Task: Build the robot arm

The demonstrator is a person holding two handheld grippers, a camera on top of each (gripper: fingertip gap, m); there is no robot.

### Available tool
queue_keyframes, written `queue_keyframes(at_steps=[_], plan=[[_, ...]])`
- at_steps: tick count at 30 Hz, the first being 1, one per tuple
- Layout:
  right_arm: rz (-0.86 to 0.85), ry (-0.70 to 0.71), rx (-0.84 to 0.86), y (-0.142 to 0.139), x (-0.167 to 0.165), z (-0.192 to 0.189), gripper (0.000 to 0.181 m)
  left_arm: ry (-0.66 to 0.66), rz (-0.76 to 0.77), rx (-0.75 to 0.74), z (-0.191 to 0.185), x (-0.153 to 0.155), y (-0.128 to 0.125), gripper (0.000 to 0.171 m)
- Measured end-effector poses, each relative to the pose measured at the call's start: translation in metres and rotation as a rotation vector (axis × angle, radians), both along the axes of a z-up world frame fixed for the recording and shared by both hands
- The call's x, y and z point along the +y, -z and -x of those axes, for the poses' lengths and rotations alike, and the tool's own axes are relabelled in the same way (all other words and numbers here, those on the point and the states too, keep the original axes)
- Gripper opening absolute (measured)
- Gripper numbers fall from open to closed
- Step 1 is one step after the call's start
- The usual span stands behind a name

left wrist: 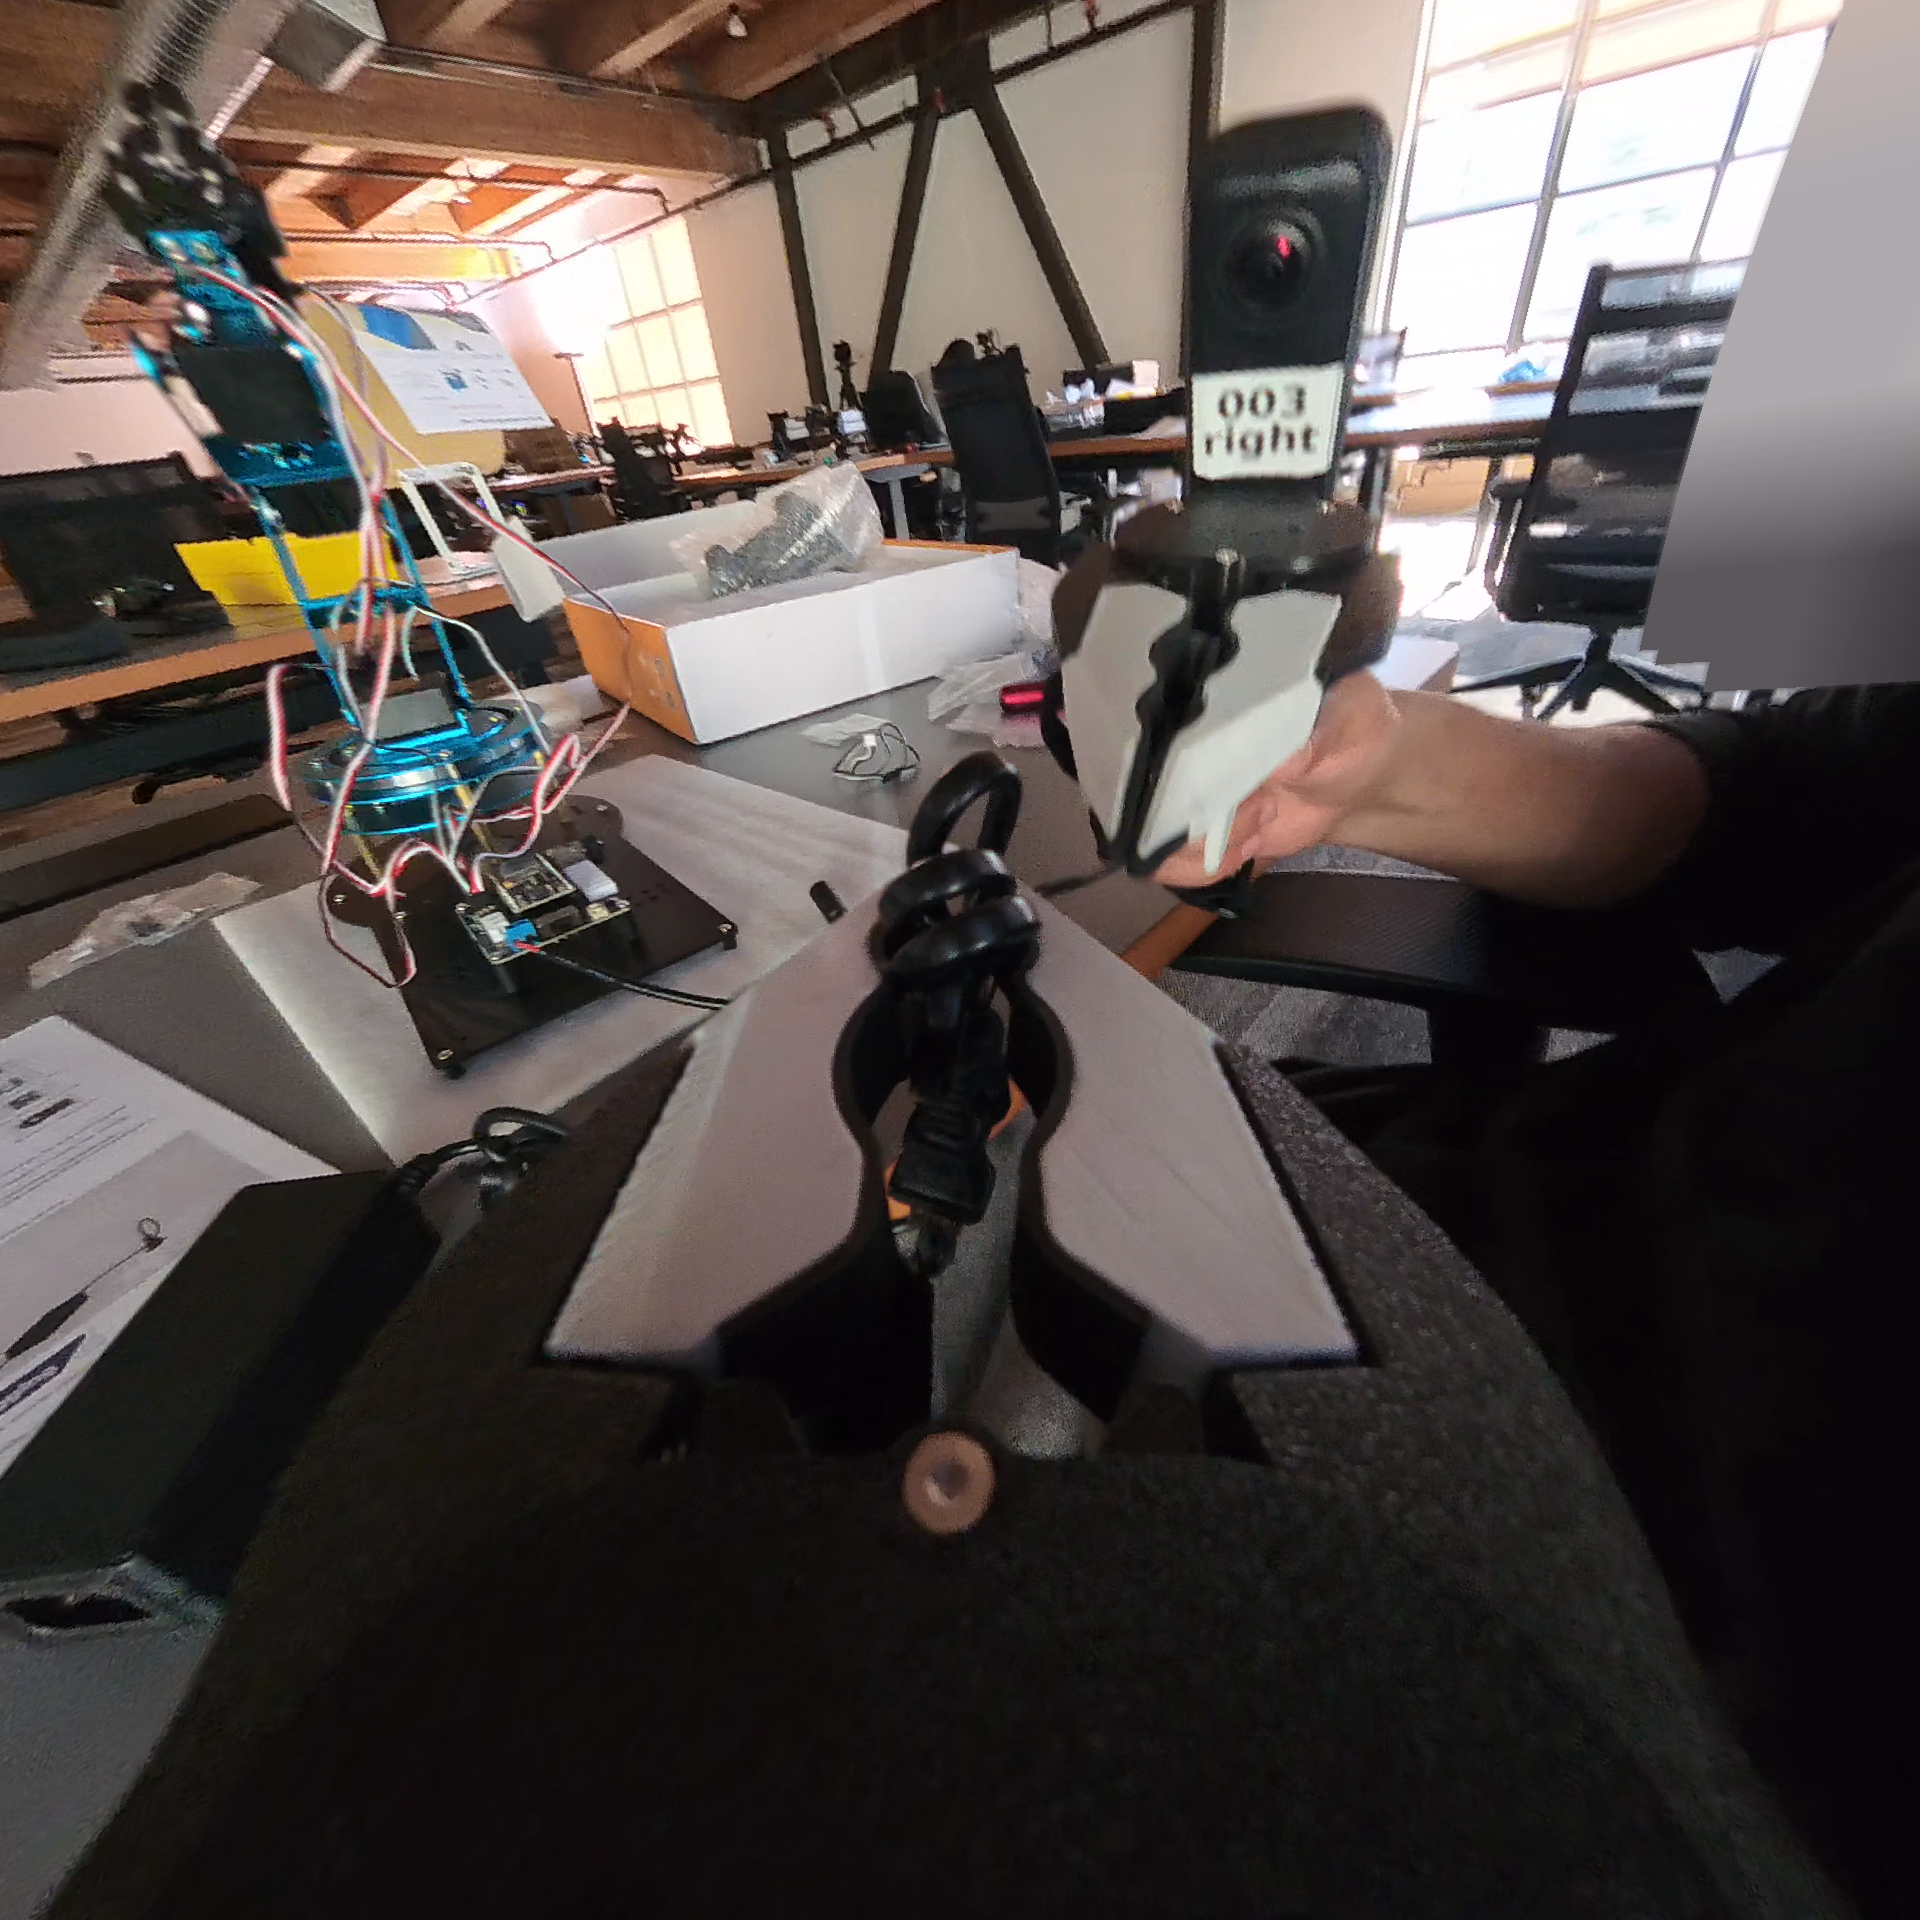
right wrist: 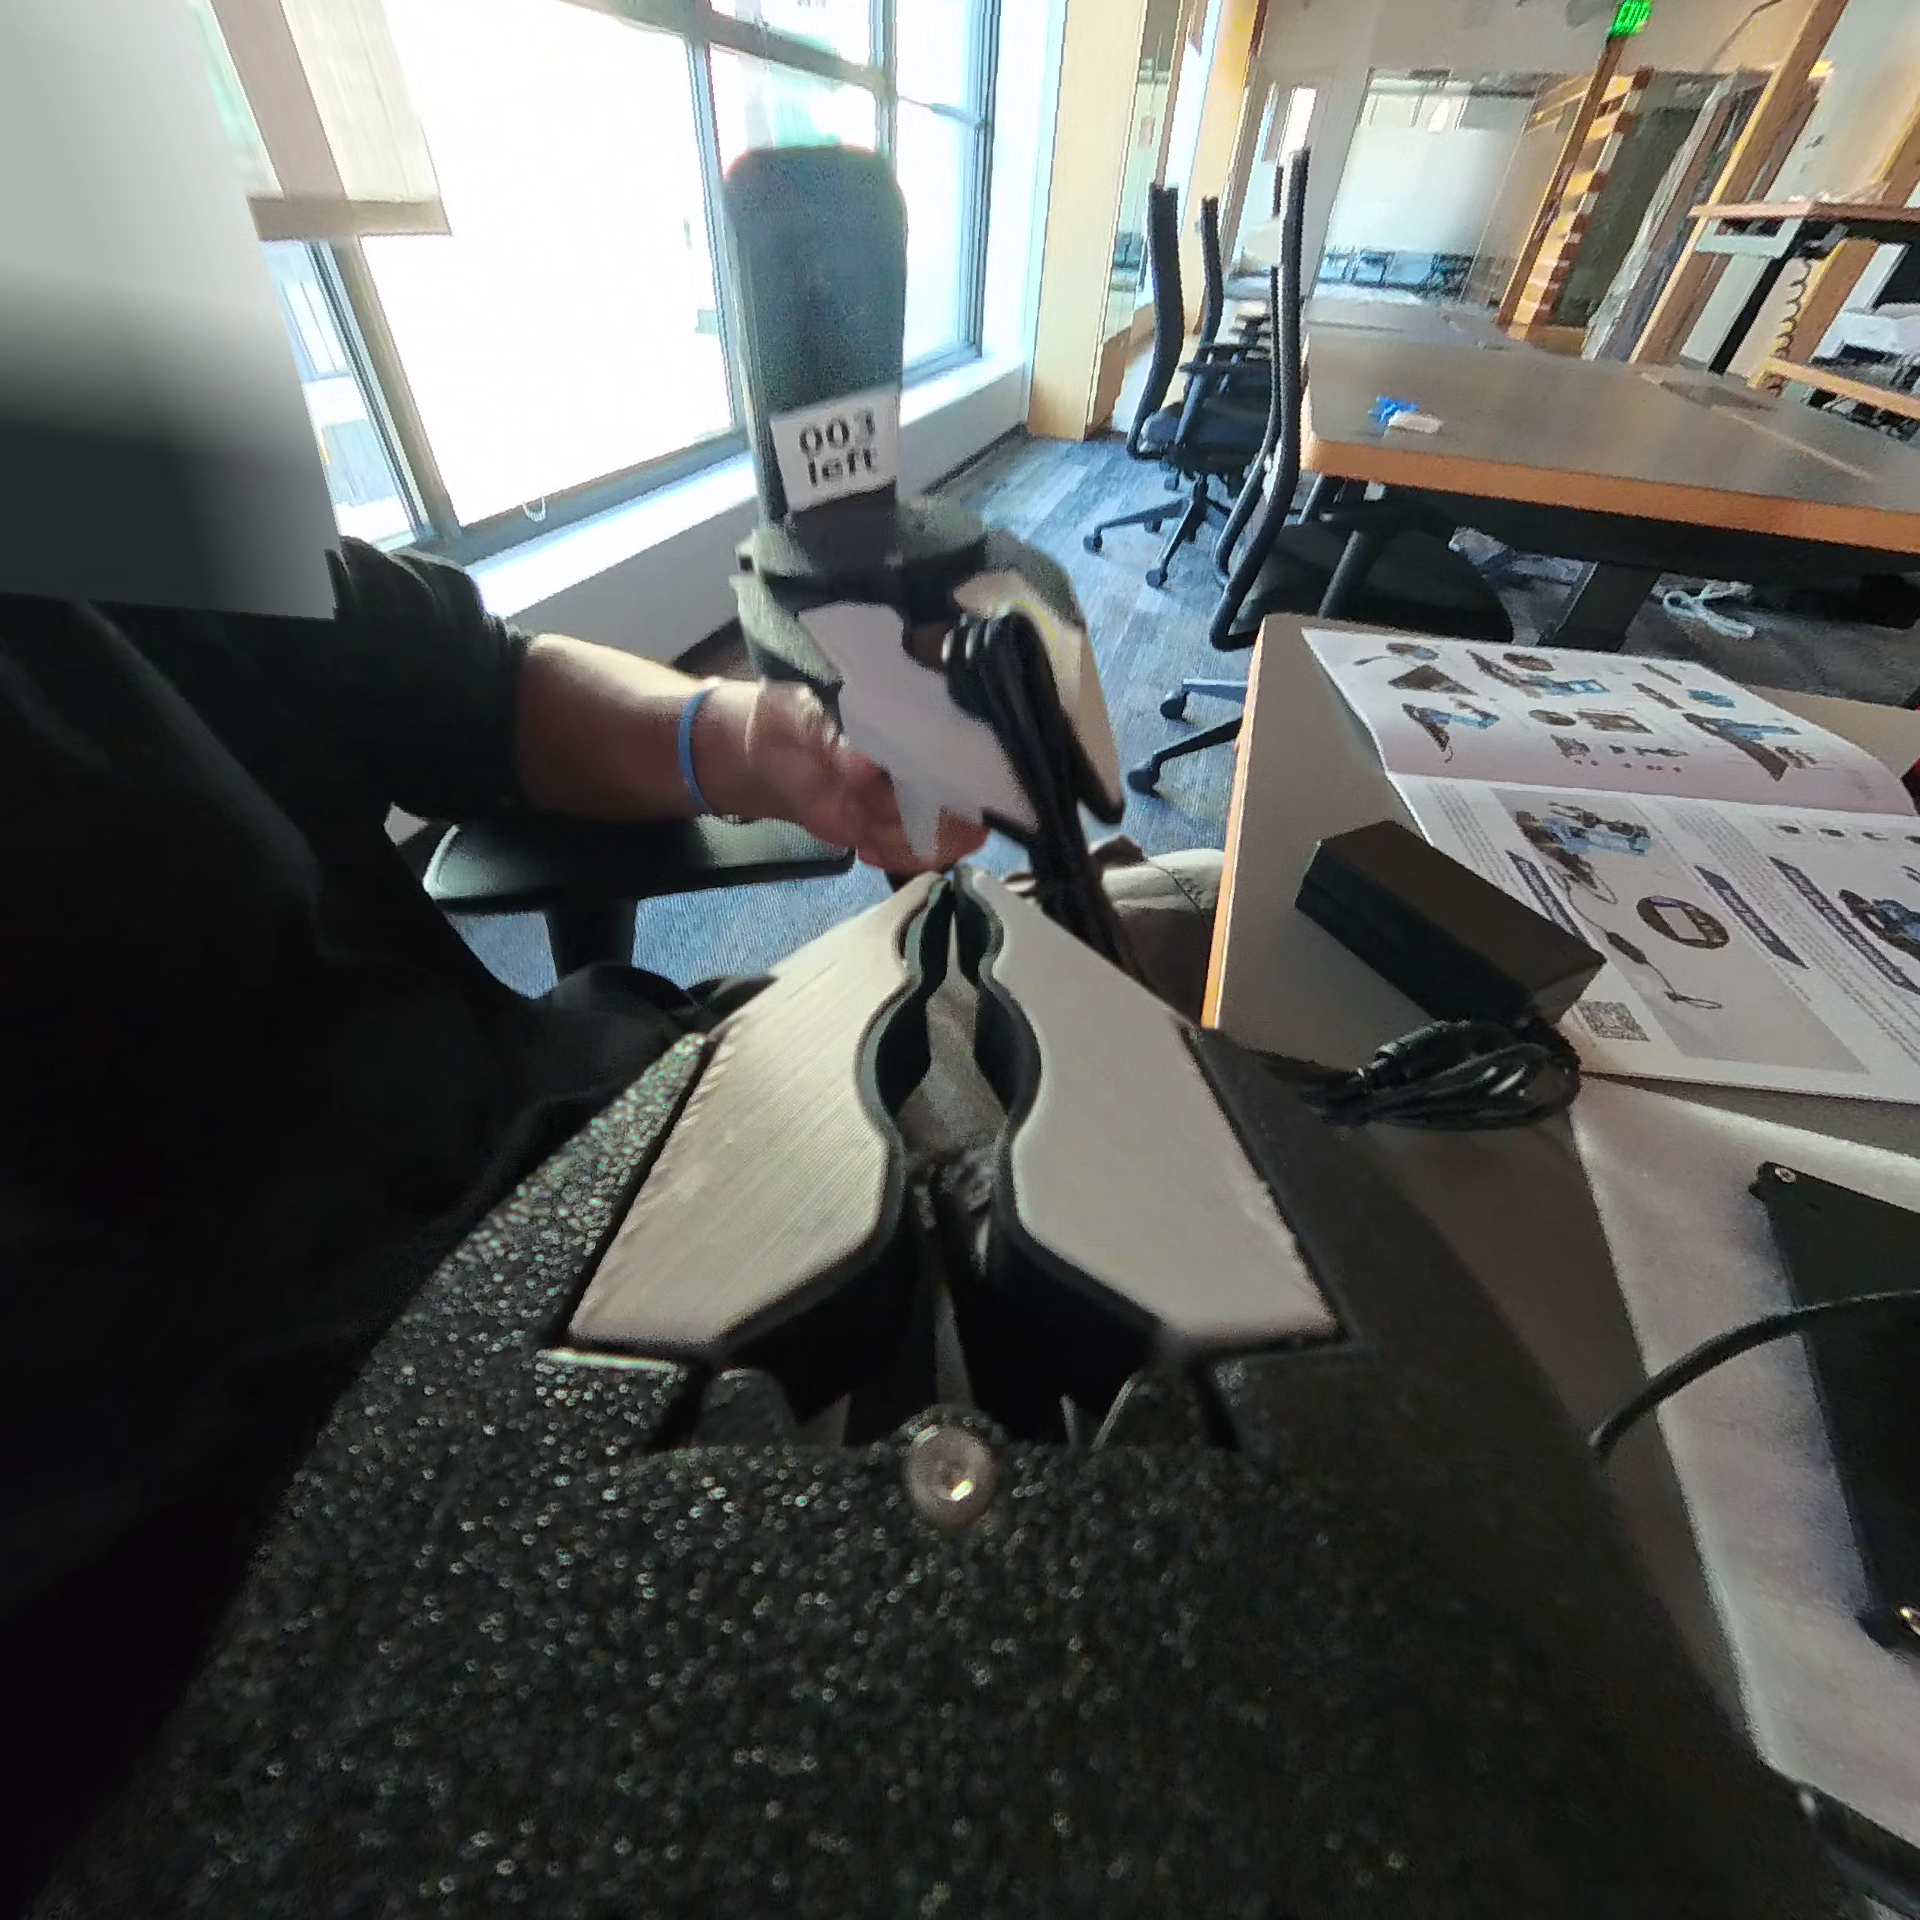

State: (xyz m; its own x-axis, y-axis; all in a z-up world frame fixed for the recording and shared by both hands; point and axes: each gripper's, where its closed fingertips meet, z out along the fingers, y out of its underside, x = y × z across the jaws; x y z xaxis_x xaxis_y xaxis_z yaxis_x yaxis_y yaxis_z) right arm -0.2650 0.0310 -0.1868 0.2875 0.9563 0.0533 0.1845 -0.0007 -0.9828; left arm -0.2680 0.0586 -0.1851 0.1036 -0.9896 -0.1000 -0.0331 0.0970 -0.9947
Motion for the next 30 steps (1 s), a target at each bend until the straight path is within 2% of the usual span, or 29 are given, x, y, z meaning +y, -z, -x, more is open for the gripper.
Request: queue_keyframes(at_steps=[6, 10, 14, 18, 21, 25, 28, 30], plan=[[-0.082, 0.155, -0.181, 0.025, 0.026, -0.012, 0.000, 0.051, 0.141, -0.074, 0.008, 0.004, -0.009, 0.011], [-0.136, 0.255, -0.174, 0.018, 0.038, -0.018, 0.000, 0.142, 0.221, -0.073, 0.002, -0.008, -0.005, 0.011], [-0.245, 0.304, -0.159, 0.004, 0.036, -0.016, 0.000, 0.182, 0.246, -0.066, -0.003, -0.014, 0.000, 0.011], [-0.226, 0.201, -0.046, -0.013, 0.016, -0.003, 0.000, 0.146, 0.179, -0.031, -0.008, -0.015, 0.007, 0.011], [-0.210, 0.101, -0.067, -0.007, 0.002, 0.005, 0.000, 0.107, 0.168, -0.021, -0.010, -0.010, 0.010, 0.011], [-0.201, 0.012, -0.202, 0.019, -0.009, 0.011, 0.000, 0.077, 0.222, -0.059, -0.006, 0.001, 0.006, 0.011], [-0.260, 0.052, -0.377, 0.045, -0.001, 0.009, 0.000, 0.081, 0.262, -0.078, -0.003, 0.004, 0.002, 0.010], [-0.303, 0.110, -0.448, 0.053, 0.010, 0.006, 0.000, 0.095, 0.296, -0.084, -0.003, 0.003, 0.001, 0.010]])
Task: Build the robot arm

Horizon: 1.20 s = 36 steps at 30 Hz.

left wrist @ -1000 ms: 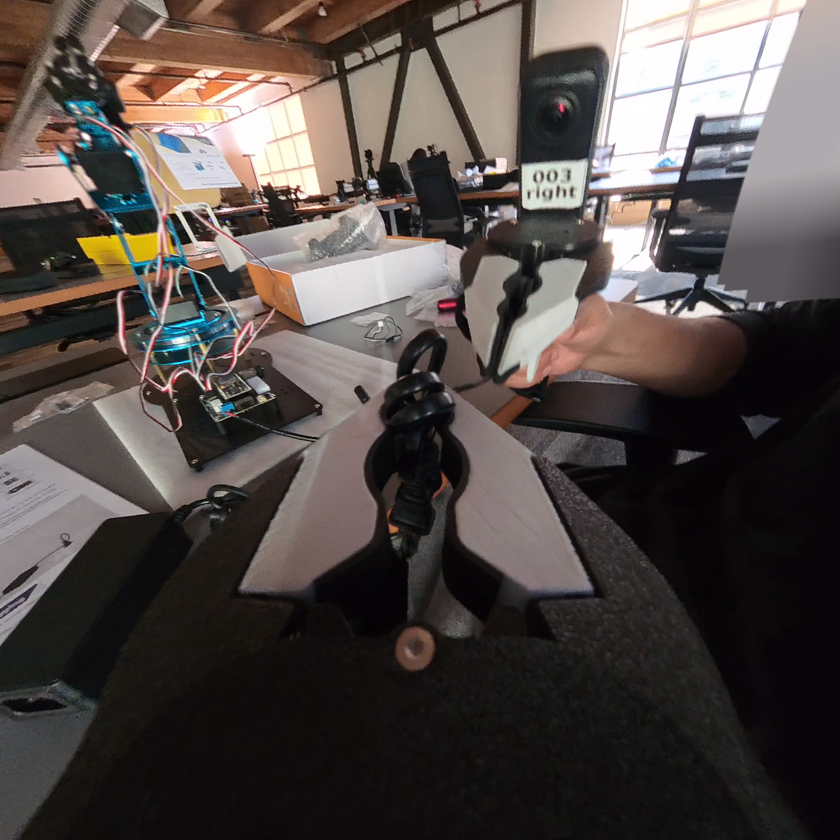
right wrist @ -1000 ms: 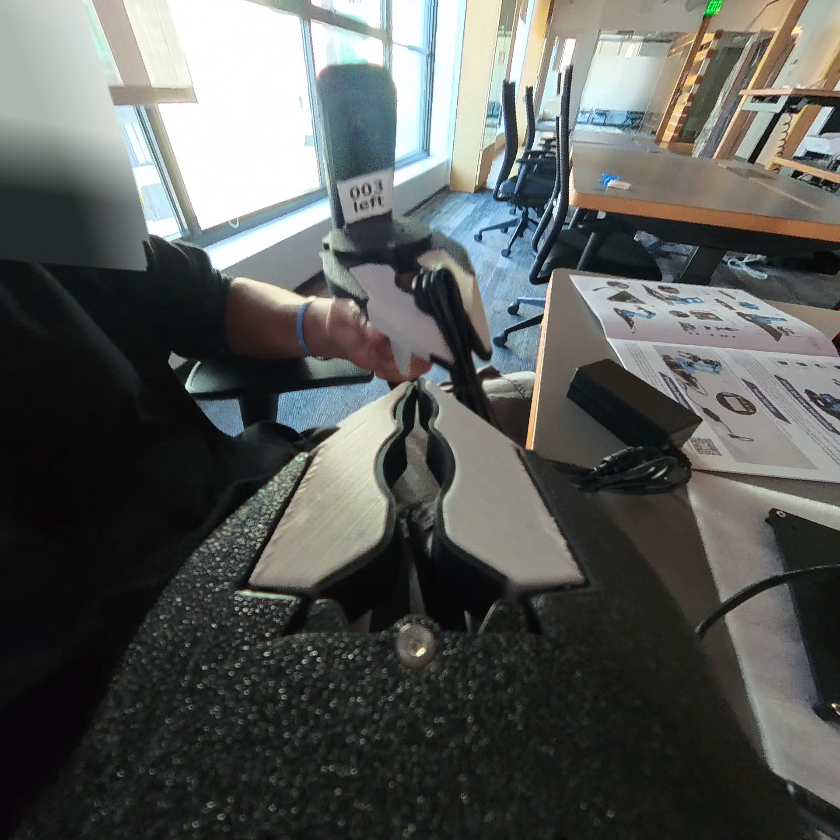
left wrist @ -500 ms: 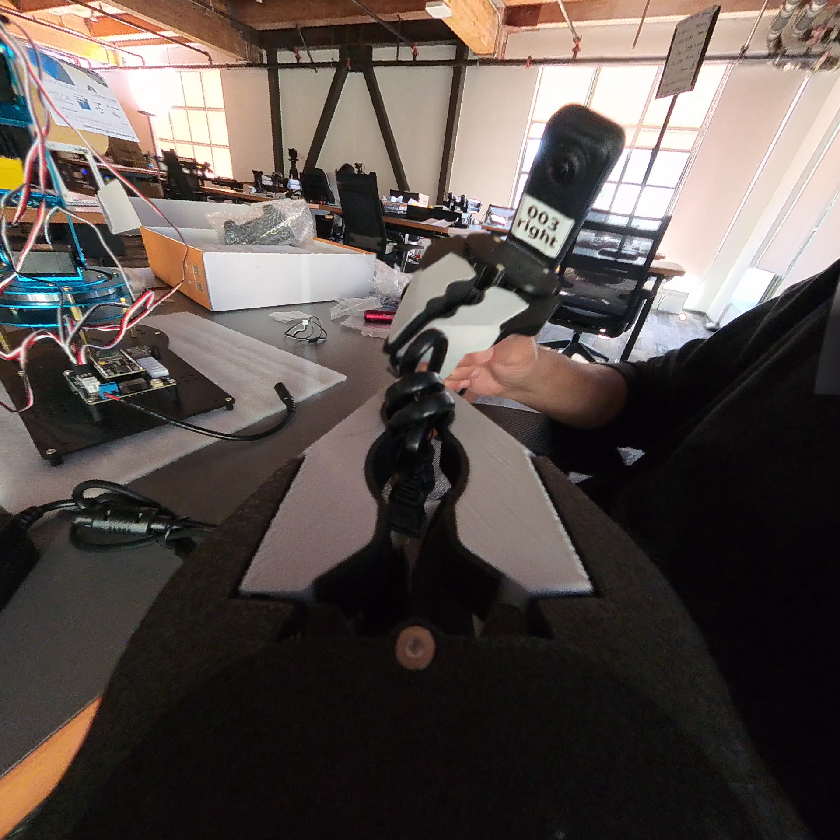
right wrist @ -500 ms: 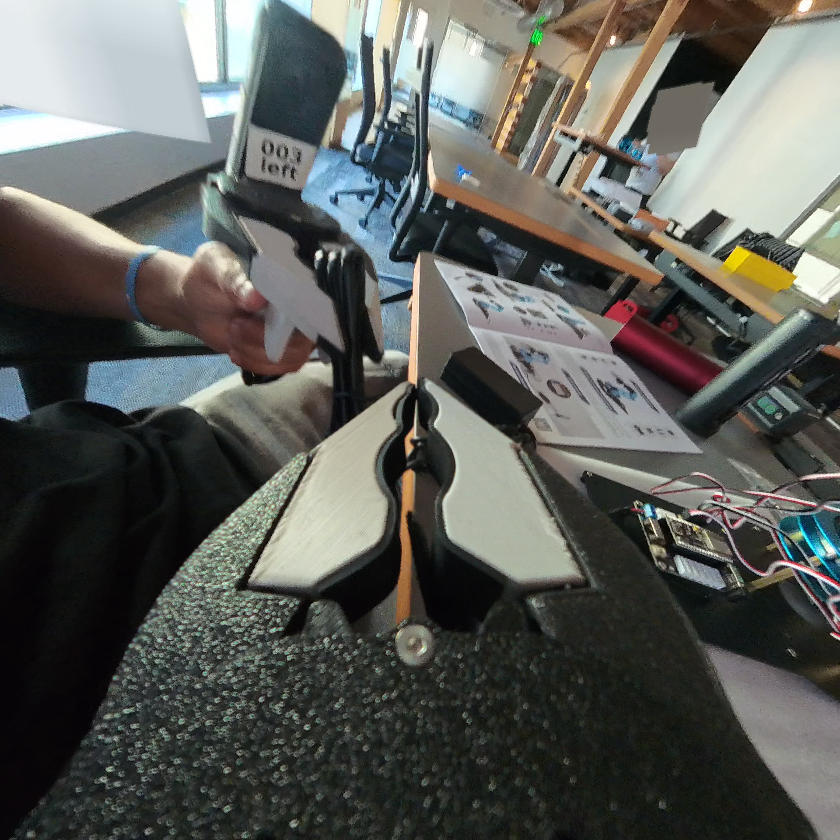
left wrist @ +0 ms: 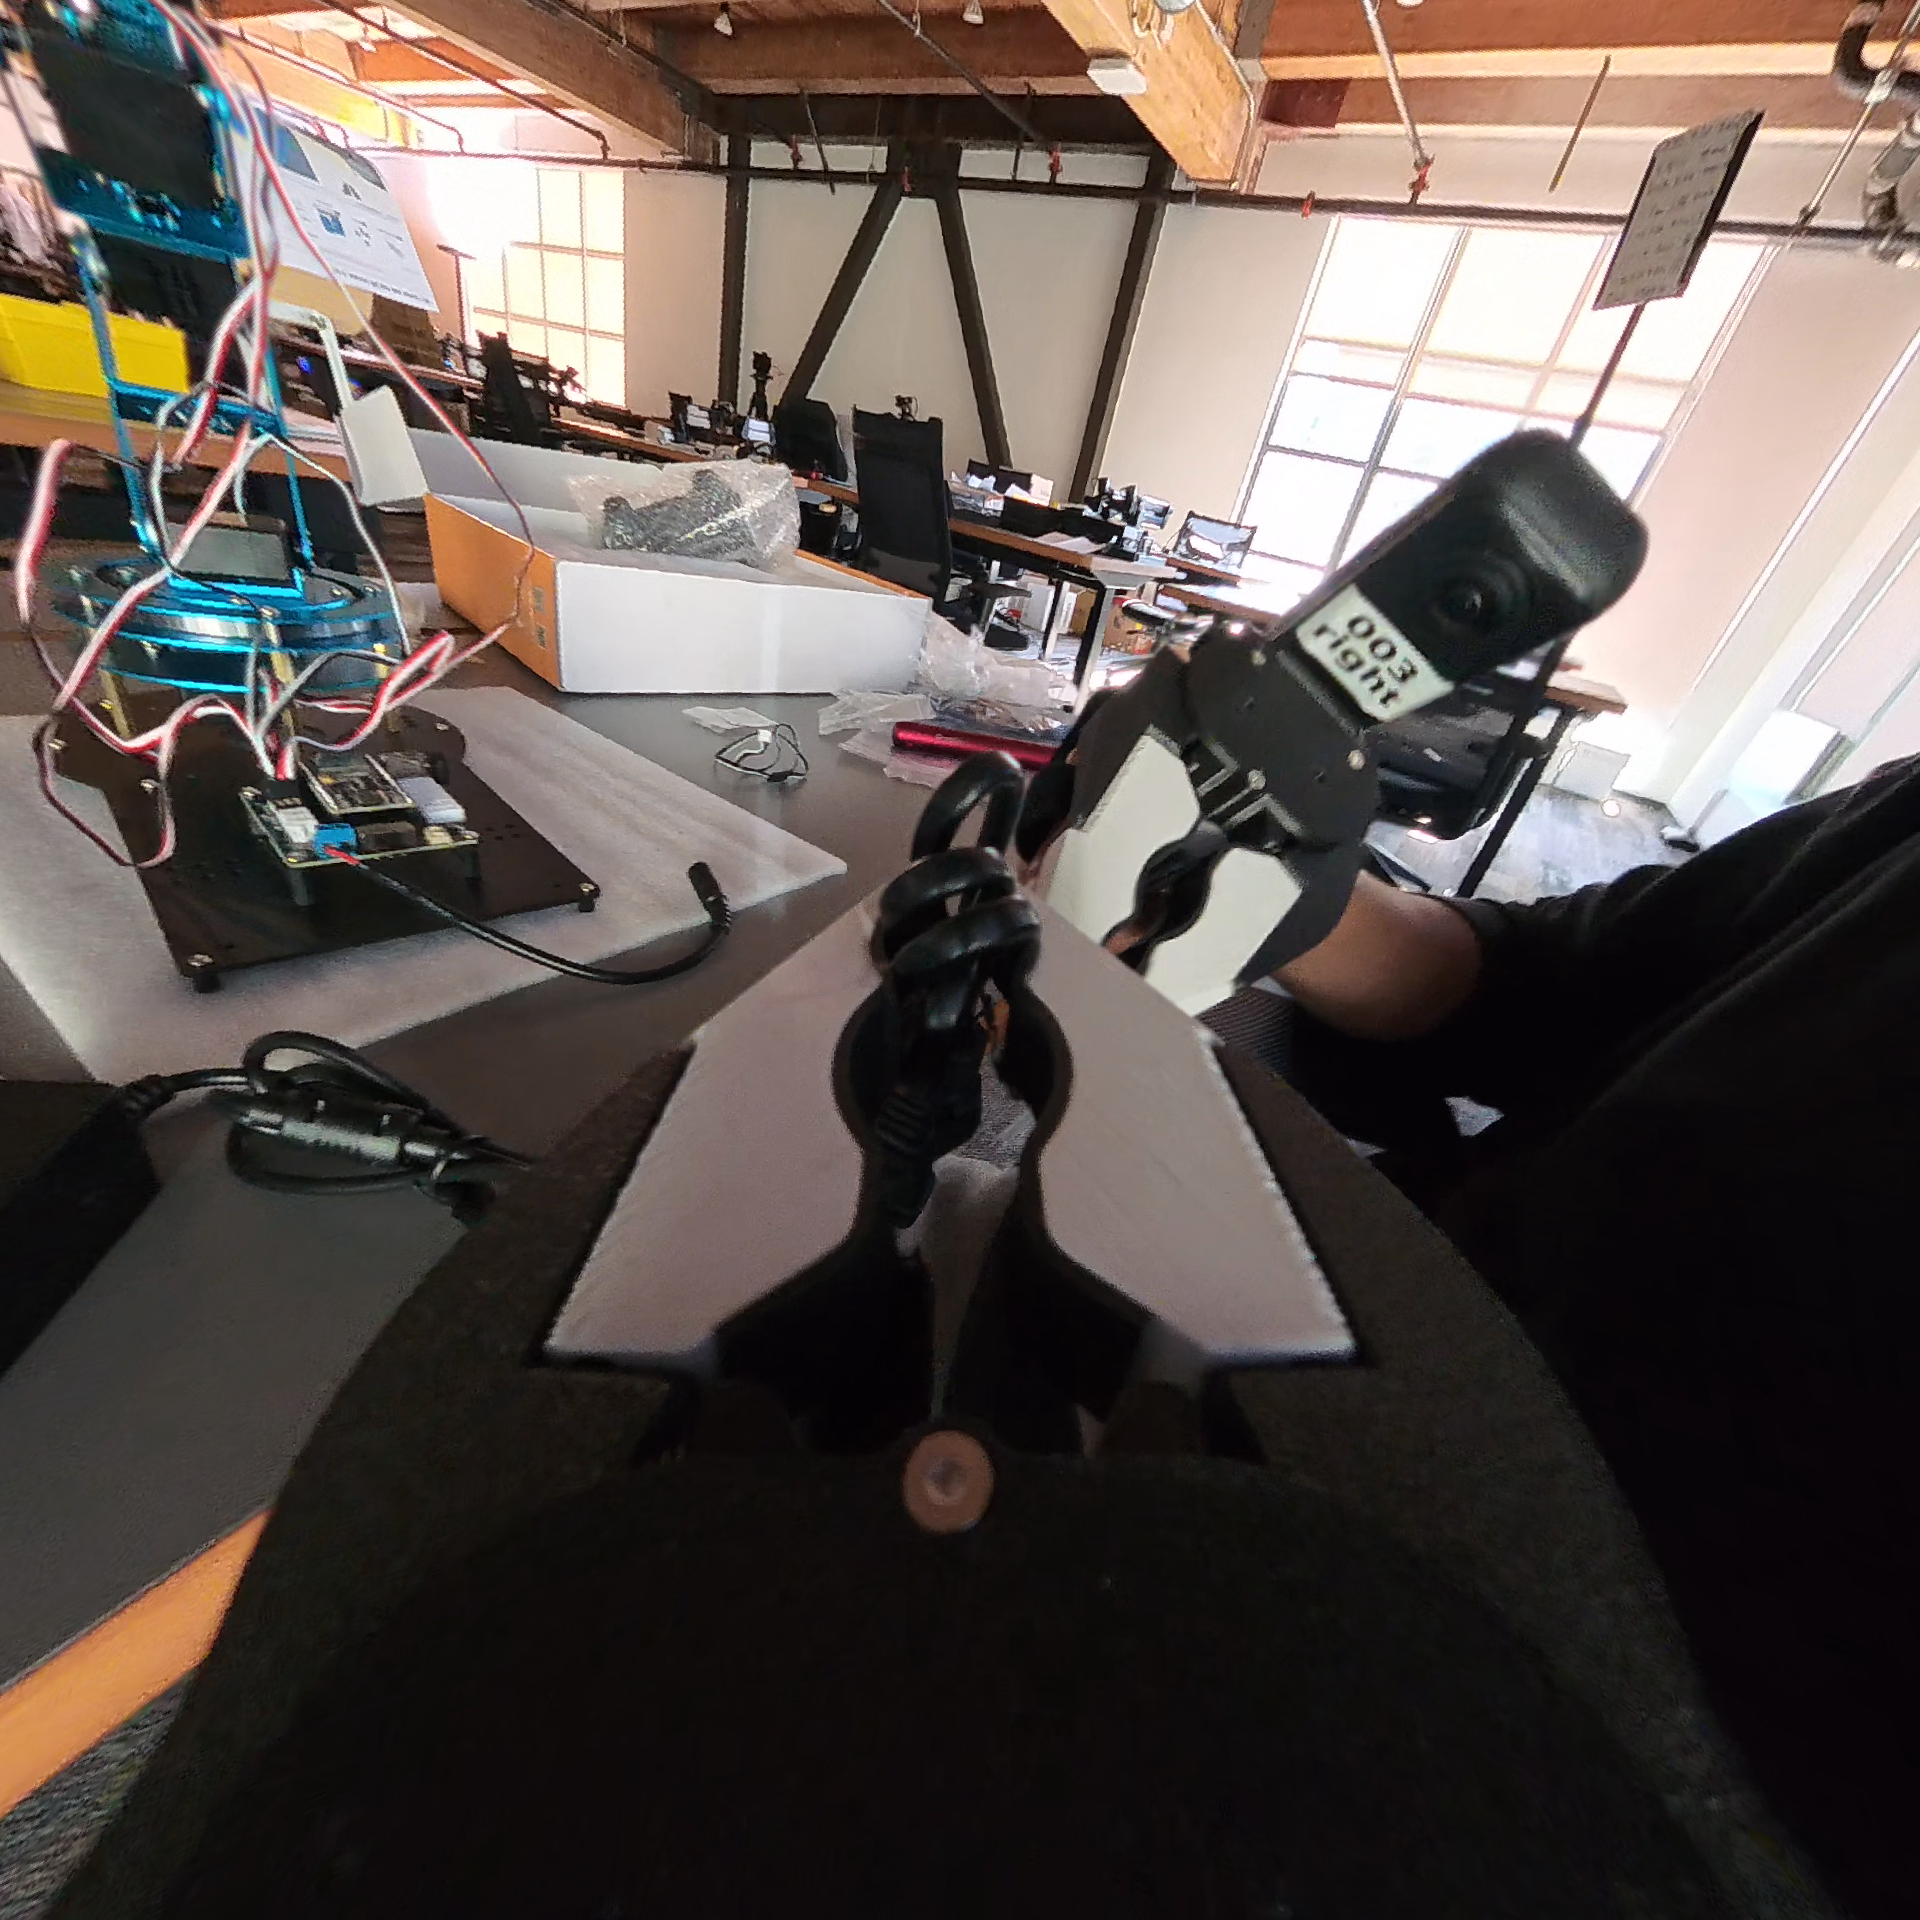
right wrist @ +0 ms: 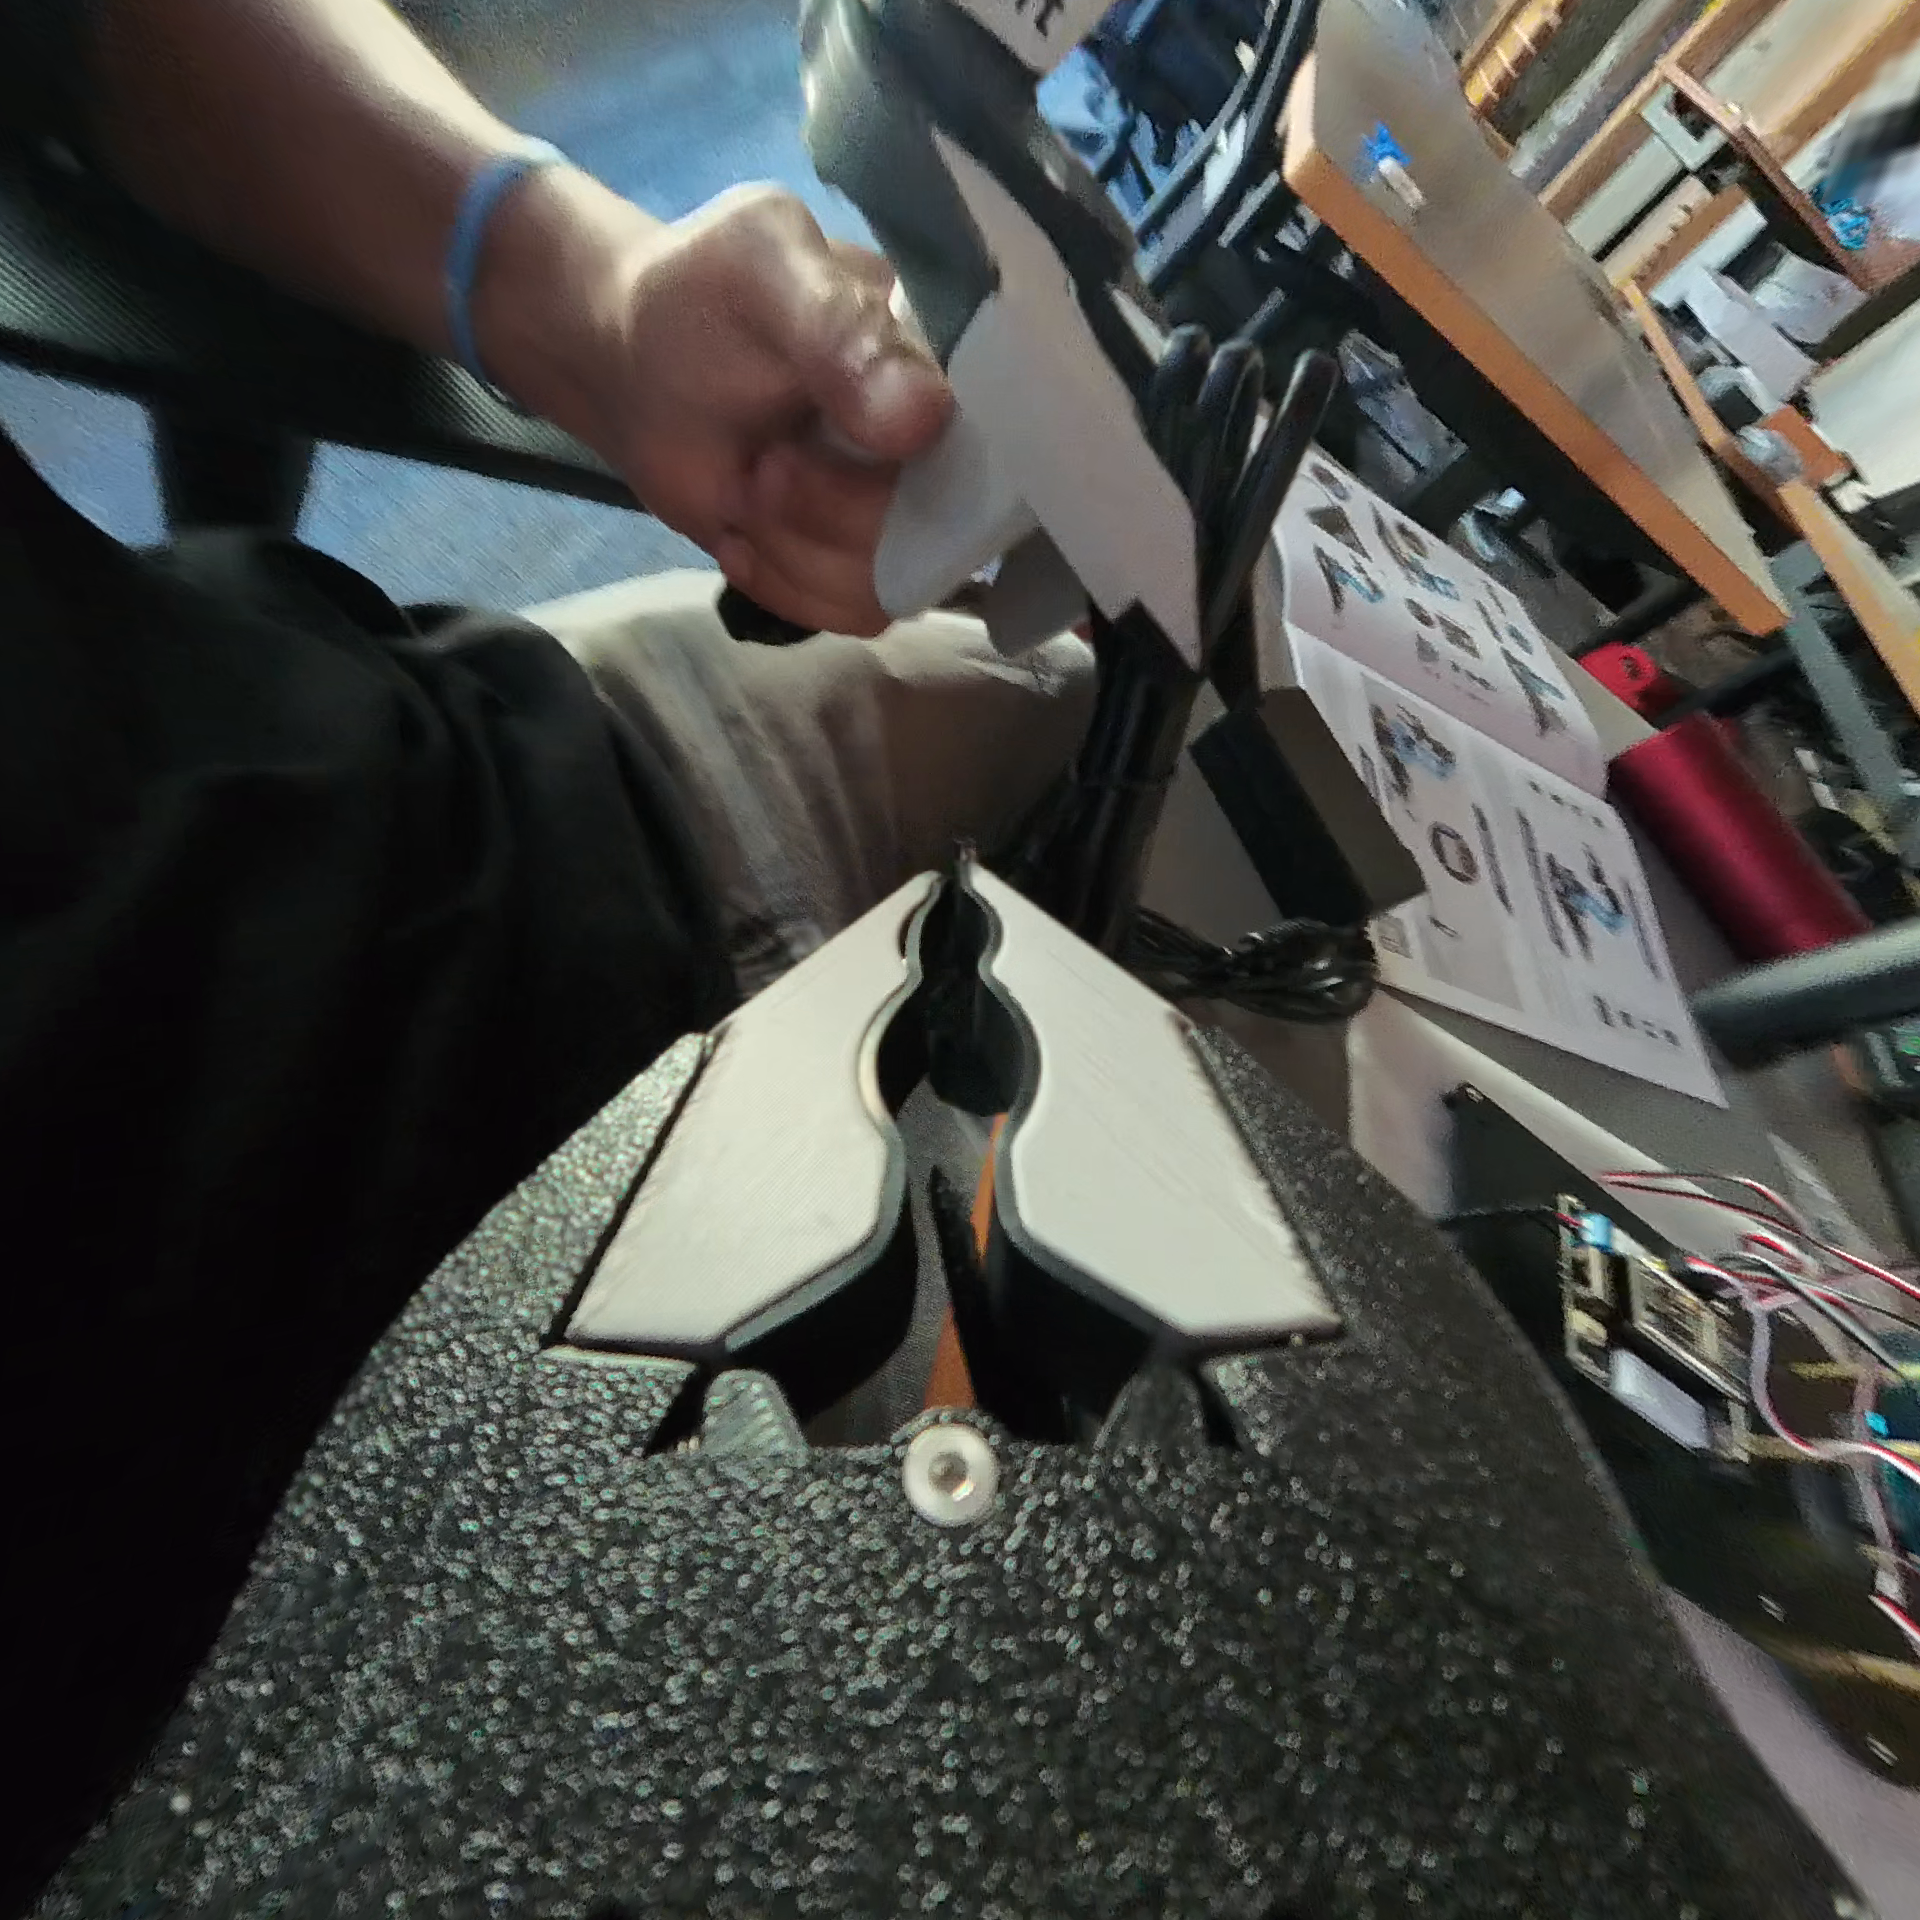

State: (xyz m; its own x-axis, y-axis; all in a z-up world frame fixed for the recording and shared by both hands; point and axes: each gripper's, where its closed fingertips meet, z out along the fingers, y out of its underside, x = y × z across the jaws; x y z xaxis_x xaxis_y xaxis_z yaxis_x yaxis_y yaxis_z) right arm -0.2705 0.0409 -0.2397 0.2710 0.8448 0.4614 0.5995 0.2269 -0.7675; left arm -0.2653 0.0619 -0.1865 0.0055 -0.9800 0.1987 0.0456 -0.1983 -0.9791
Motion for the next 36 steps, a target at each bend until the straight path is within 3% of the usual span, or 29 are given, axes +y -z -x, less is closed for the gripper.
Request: queue_keyframes(at_steps=[7, 11, 15, 19, 22, 25, 28, 31, 36], plan=[[-0.300, 0.131, -0.072, -0.022, 0.016, -0.011, 0.001, 0.045, 0.192, -0.093, 0.008, 0.012, -0.010, 0.011], [-0.512, 0.228, -0.132, -0.041, 0.023, -0.021, 0.000, 0.029, 0.154, -0.066, 0.009, 0.013, -0.008, 0.011], [-0.560, 0.288, -0.138, -0.045, 0.031, -0.028, 0.000, 0.076, 0.168, -0.058, 0.001, 0.000, -0.006, 0.011], [-0.577, 0.282, -0.061, -0.056, 0.026, -0.023, 0.000, 0.127, 0.148, -0.037, -0.004, -0.012, -0.001, 0.011], [-0.542, 0.252, 0.035, -0.065, 0.018, -0.017, 0.000, 0.091, 0.053, -0.003, -0.006, -0.012, 0.003, 0.011], [-0.346, 0.058, 0.202, -0.068, -0.006, -0.002, 0.000, 0.021, -0.046, 0.018, -0.006, -0.009, 0.004, 0.011], [-0.197, -0.074, 0.193, -0.054, -0.021, 0.001, 0.000, 0.000, -0.036, -0.005, -0.002, -0.005, -0.003, 0.010], [-0.115, -0.030, 0.106, -0.036, -0.008, -0.012, 0.000, -0.001, 0.018, -0.035, 0.004, 0.000, -0.008, 0.010], [-0.235, 0.122, -0.030, -0.029, 0.017, -0.026, 0.001, 0.088, 0.112, -0.069, 0.002, -0.010, -0.012, 0.010]])
